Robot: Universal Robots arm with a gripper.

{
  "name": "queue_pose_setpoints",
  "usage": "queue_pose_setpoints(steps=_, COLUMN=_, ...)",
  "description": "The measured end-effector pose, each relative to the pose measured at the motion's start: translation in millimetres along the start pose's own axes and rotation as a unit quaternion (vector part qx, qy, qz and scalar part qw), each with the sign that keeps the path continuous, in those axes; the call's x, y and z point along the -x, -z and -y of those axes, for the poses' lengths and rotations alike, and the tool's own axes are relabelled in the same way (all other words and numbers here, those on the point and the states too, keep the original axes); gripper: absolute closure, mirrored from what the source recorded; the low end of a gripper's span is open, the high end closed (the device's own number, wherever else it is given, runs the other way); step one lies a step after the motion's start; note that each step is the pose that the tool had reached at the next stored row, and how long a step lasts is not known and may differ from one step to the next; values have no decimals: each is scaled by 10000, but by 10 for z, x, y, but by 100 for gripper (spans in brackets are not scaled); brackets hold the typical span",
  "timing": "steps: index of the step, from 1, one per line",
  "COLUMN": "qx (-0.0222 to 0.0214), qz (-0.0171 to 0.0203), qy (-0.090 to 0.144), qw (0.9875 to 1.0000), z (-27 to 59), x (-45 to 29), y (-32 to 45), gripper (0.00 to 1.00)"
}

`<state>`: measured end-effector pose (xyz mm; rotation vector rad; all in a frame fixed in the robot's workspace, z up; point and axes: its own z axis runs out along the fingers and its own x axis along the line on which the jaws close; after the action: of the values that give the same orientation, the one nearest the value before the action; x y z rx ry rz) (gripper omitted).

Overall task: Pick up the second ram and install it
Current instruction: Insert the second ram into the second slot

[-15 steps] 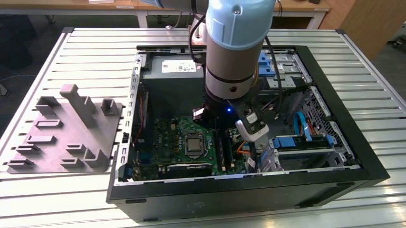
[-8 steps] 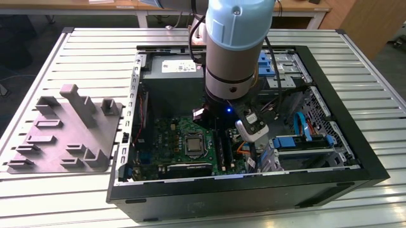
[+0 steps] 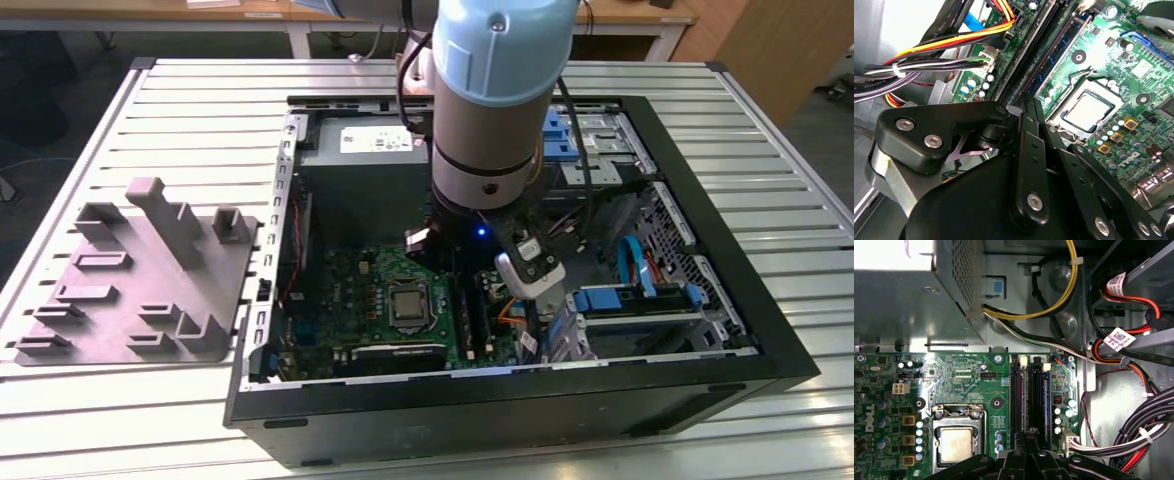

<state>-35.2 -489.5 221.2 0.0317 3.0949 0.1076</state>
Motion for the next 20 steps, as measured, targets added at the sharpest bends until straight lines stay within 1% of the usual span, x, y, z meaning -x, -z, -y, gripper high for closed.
queue_pose_setpoints(steps=14, qx=-1, qz=0, qy=0, qw=10000, z=-6, x=0, y=-1, gripper=89)
queue_pose_setpoints(steps=20, qx=0, qz=0, qy=0, qw=10000, z=-5, x=-4, y=-18, gripper=89)
